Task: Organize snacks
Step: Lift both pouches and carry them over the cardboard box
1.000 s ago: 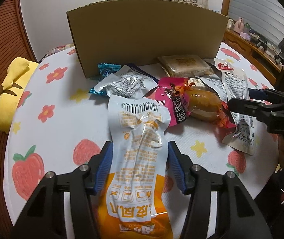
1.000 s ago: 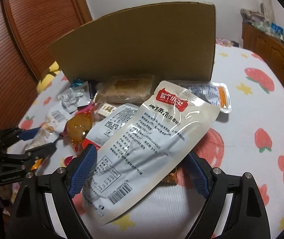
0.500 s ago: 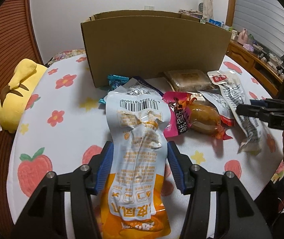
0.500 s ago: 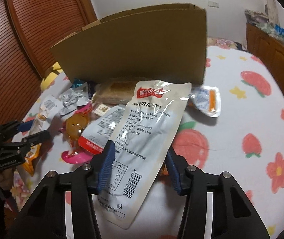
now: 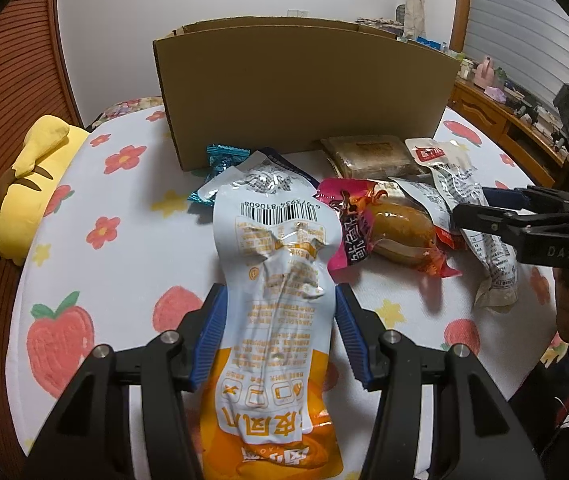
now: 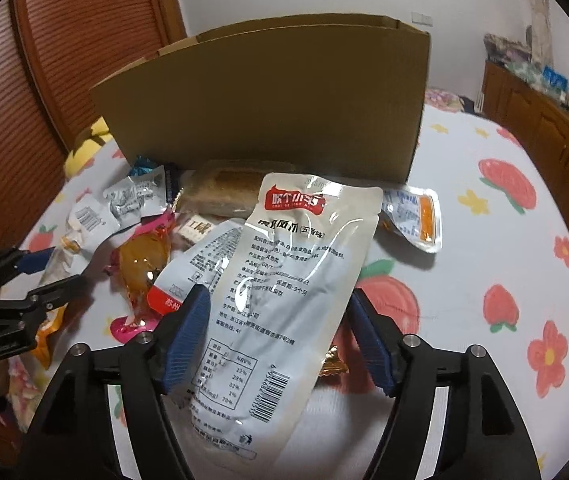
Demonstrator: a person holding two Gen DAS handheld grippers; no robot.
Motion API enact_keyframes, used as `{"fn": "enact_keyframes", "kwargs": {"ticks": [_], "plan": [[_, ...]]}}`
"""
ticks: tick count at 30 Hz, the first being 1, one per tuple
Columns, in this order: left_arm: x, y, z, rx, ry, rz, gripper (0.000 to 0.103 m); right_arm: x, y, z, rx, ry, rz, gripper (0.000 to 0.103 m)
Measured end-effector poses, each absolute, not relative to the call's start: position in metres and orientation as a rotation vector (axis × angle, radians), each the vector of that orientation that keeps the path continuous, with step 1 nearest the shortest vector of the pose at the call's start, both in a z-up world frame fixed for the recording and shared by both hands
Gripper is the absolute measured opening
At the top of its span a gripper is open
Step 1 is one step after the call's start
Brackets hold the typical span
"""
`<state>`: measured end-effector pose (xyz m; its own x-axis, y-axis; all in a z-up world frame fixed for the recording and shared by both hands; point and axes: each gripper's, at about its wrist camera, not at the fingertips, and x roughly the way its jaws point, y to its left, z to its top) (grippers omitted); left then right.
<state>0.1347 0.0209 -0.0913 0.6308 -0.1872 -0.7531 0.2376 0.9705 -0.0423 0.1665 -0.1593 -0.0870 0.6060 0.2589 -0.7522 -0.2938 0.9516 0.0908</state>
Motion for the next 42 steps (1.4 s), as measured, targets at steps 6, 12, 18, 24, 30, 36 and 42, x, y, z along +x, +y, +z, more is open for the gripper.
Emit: {"fn": "enact_keyframes", "kwargs": {"ticks": [6, 12, 18, 24, 30, 36, 42], "plan": [[0.134, 0.018, -0.093, 0.063, 0.857, -0.246, 0.054, 0.178, -0.145, -0.088, -0.155, 0.863, 0.324, 0.076], [0.133, 0.017, -0.091, 0.065, 0.854, -0.246, 0.054, 0.177, -0.145, -0.092, -0.214, 0.903, 0.368, 0.061], [0.134, 0.022, -0.095, 0.053, 0.860, -0.236, 0.054, 0.165, -0.156, -0.085, -0.232, 0.888, 0.385, 0.048], [0.132, 0.027, -0.090, 0.035, 0.837, -0.229, 0.054, 0.154, -0.172, -0.060, -0.154, 0.817, 0.420, 0.047], [0.130, 0.031, -0.083, 0.009, 0.799, -0.224, 0.053, 0.152, -0.189, -0.038, -0.050, 0.755, 0.491, 0.048], [0.128, 0.031, -0.070, 0.001, 0.760, -0.222, 0.053, 0.155, -0.201, -0.033, -0.020, 0.750, 0.494, 0.048], [0.127, 0.032, -0.043, -0.024, 0.693, -0.234, 0.053, 0.149, -0.199, -0.015, -0.035, 0.709, 0.490, 0.048]]}}
